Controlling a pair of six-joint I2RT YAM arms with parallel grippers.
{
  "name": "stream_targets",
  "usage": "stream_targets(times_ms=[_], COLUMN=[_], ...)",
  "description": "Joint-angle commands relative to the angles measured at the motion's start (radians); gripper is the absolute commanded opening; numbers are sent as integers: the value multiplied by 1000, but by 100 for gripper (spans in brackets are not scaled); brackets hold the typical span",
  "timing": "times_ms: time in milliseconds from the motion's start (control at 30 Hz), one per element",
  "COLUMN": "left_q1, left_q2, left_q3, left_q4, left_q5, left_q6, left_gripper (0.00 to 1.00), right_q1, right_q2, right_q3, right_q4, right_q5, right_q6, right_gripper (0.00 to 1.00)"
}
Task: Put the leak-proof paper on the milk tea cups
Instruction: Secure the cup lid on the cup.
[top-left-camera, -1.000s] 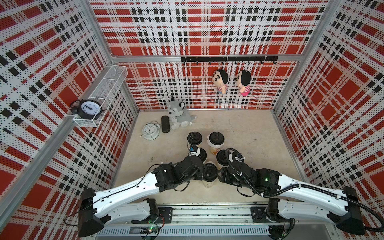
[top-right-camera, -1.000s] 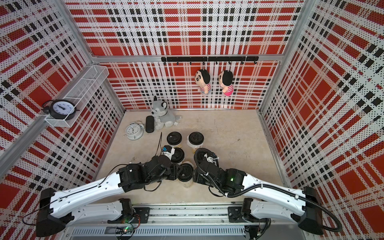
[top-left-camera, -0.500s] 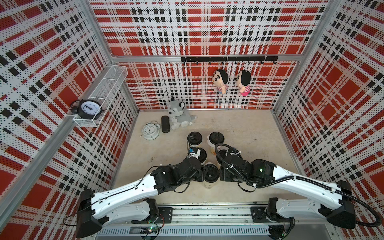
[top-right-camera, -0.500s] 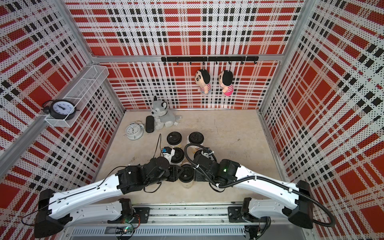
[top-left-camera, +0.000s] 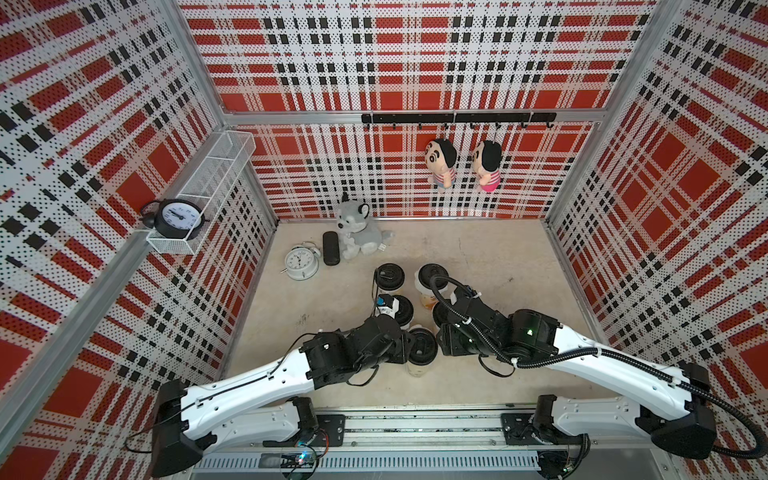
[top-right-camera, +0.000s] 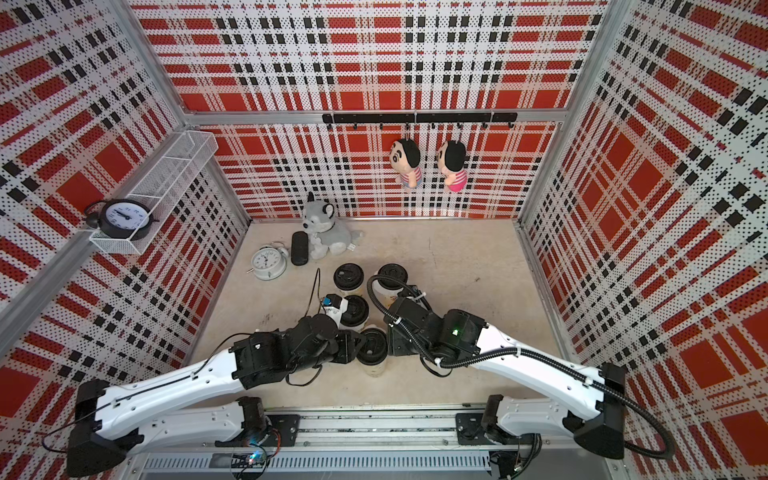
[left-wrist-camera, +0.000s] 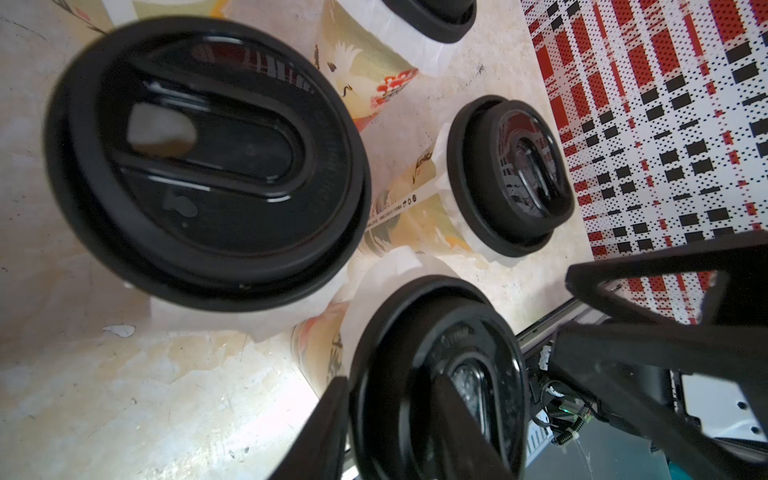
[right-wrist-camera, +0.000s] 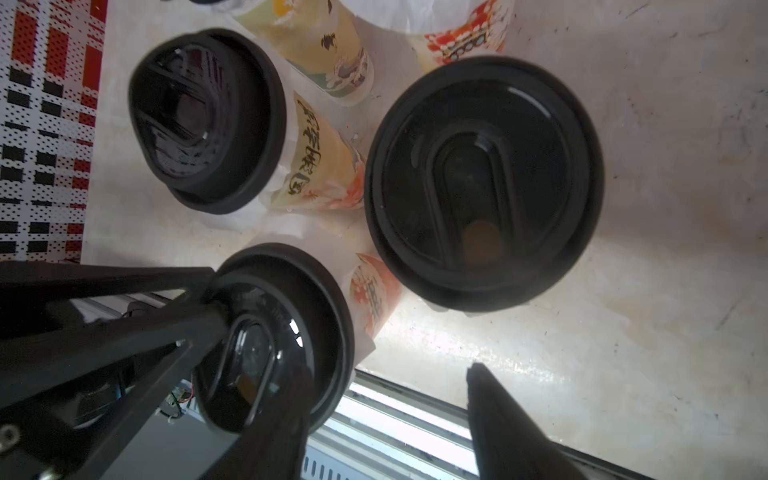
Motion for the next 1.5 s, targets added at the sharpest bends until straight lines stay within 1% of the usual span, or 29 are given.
stream_targets(times_ms=[0,233,800,1033,1233,1467], left_q1=[-7,-8,-9,-9,-8,-9], left_q2=[35,29,20,33,33,21], left_q3=[-62,-67,-78,-77,-82,-99], left_q4=[-178,-178,-172,-163,-157,-148], left_q5=[36,34,34,41,42,45], left_q6=[10,5,2,16,22,14], left_gripper=[36,36,36,36,36,36], right_q1=[16,59,77,81,93,96], right_q2=[-39,-45,-11,12,66,97], right_q3=[-37,-74,-150,-181,-214,-231], right_q4=[6,37,178,107,14,-37], right_q5=[-36,-67,-129,-120,-125,-108], right_q6=[32,61,122,162,167,176], right_gripper=[61,61,59,59,59,59])
